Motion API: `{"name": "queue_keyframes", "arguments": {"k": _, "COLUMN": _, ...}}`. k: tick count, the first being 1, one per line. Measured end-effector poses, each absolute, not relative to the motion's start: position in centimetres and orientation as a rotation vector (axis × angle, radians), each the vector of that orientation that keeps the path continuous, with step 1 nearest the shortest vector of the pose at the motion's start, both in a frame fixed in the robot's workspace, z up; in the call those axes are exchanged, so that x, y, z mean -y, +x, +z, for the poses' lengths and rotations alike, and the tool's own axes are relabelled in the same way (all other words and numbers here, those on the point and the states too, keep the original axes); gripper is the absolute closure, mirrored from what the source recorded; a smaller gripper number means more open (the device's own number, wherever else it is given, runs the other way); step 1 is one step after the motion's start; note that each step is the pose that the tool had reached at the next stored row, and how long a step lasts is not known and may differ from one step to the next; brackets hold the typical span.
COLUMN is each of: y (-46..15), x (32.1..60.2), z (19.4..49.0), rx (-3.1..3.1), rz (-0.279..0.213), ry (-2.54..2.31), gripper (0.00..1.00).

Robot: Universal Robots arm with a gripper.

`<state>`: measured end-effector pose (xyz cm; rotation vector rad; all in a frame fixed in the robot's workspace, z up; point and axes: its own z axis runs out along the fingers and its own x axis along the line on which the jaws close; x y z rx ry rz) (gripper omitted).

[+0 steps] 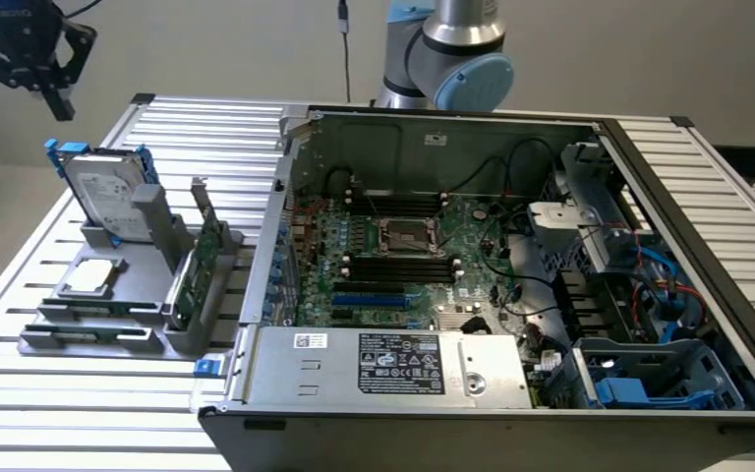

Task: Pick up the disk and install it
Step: 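Pick up the disk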

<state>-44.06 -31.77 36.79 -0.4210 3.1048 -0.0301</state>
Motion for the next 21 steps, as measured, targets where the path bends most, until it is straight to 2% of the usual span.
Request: {"name": "queue_keyframes", "arguments": {"k": 21, "y": -44.06, "x": 31.77, "z": 36.68, "rx": -2.98, "rz": -0.011, "ry": -0.957, "gripper": 0.89}}
